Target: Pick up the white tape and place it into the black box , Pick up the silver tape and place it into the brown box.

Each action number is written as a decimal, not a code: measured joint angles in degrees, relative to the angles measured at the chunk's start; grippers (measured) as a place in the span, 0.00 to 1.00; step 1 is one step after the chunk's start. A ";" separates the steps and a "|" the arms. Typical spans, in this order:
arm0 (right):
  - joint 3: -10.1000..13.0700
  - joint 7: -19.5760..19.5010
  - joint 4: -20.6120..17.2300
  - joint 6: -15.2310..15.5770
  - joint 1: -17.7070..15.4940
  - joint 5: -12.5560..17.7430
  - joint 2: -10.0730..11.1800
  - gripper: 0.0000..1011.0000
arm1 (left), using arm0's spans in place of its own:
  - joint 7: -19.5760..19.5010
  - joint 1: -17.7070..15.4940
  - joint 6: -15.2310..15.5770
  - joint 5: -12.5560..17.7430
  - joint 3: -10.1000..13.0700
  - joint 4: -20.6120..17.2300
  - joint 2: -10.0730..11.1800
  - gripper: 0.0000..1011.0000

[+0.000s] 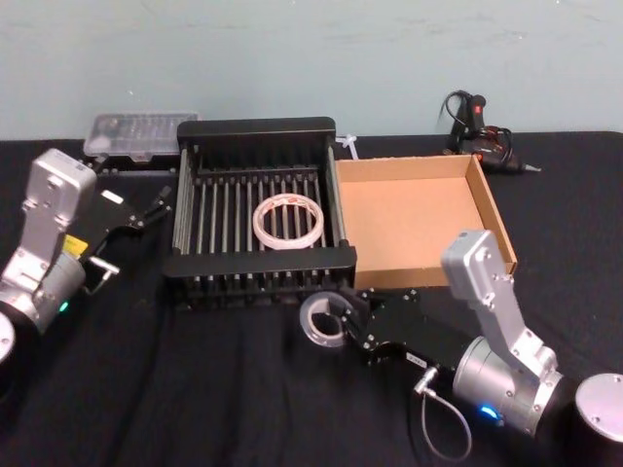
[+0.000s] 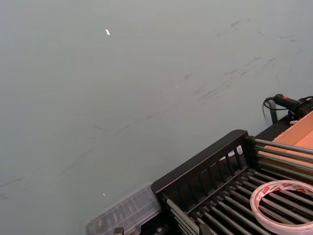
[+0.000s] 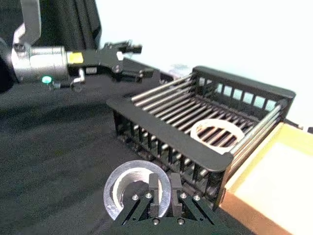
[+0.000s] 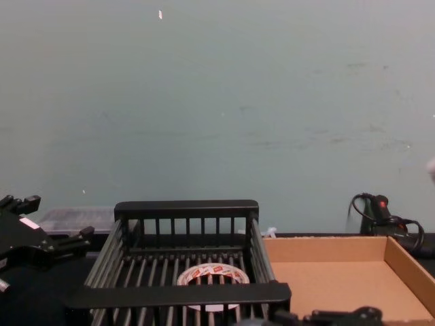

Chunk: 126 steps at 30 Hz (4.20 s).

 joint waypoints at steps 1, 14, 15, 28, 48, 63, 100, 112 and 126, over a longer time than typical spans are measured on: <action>0.32 -0.14 0.07 -0.89 -0.25 0.49 -0.22 0.15 | 0.00 0.00 0.00 0.00 0.00 0.00 0.00 0.99; 2.33 -0.75 0.52 -6.74 -1.46 3.94 -1.96 0.15 | 0.00 0.00 0.00 0.00 0.00 0.00 0.00 0.99; 2.42 -0.84 0.54 -6.90 -1.47 4.04 -2.06 0.15 | 0.00 0.00 0.00 0.00 0.00 0.00 0.00 0.99; 3.86 -3.12 0.92 -7.99 -1.10 4.58 -3.80 0.15 | 0.00 0.00 0.00 0.00 0.00 0.00 0.00 0.99; 8.63 -7.02 3.39 -6.84 1.62 7.15 -7.26 0.15 | 0.00 0.00 0.00 0.00 0.00 0.00 0.00 0.99; 10.23 -8.60 7.07 -4.82 4.80 7.63 -8.23 0.15 | 0.00 0.00 0.00 0.00 0.00 0.00 0.00 0.99; 11.17 -10.96 22.21 -1.02 15.04 -1.93 -11.89 0.15 | 0.00 0.00 0.00 0.00 0.00 0.00 0.00 0.99; 11.39 -10.43 24.55 -1.47 16.71 -2.57 -12.64 0.15 | 0.00 0.00 0.00 0.00 0.00 0.00 0.00 0.99; 11.35 -10.58 24.25 -1.47 16.51 -2.54 -12.56 0.30 | 0.00 0.00 0.00 0.00 0.00 0.00 0.00 0.99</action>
